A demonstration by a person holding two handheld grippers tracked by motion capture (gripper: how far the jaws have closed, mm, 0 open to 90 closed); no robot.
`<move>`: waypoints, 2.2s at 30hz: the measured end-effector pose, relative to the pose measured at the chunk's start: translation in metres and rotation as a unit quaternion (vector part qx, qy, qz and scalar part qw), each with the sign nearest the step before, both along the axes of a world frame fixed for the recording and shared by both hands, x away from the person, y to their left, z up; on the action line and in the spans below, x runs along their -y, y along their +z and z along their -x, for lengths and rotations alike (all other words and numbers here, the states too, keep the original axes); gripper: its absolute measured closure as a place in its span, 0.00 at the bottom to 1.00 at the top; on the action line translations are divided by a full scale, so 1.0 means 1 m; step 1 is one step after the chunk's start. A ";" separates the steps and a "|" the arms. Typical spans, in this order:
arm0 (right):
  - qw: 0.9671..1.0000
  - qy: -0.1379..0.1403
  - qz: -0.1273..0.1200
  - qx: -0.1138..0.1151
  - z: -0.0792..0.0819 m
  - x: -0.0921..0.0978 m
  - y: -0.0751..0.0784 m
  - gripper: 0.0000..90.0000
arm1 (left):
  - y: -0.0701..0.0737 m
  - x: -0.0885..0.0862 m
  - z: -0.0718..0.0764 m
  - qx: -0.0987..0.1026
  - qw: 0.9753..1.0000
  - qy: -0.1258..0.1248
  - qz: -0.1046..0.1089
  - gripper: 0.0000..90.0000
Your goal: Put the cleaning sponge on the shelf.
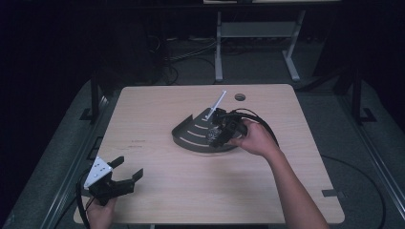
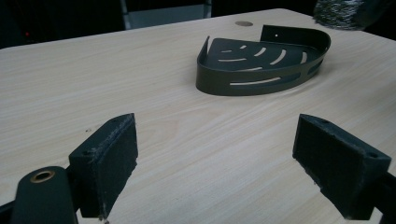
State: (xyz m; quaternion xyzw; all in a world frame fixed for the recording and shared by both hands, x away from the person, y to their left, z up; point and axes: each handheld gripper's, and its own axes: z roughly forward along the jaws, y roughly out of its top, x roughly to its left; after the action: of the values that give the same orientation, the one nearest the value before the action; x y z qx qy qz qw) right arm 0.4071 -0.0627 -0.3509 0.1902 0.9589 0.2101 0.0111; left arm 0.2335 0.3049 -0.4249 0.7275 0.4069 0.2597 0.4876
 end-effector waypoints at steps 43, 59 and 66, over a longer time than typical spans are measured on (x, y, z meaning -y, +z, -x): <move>0.997 -0.073 0.010 -0.012 -0.067 -0.013 -0.024 0.39 | -0.002 0.004 -0.001 -0.002 1.000 -0.002 -0.009 0.15; 0.995 -0.096 0.016 -0.019 -0.077 -0.020 -0.041 0.39 | -0.001 0.005 -0.001 -0.001 1.000 -0.005 -0.011 0.15; 0.995 -0.097 0.024 -0.024 -0.078 -0.024 -0.050 0.39 | -0.001 0.005 -0.002 -0.001 1.000 -0.006 -0.014 0.15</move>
State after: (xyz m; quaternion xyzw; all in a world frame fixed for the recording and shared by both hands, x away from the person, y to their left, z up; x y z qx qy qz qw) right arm 0.4853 -0.0390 -0.4013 0.2867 0.9408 0.1804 0.0130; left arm 0.2351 0.3000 -0.4264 0.7367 0.3997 0.2616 0.4786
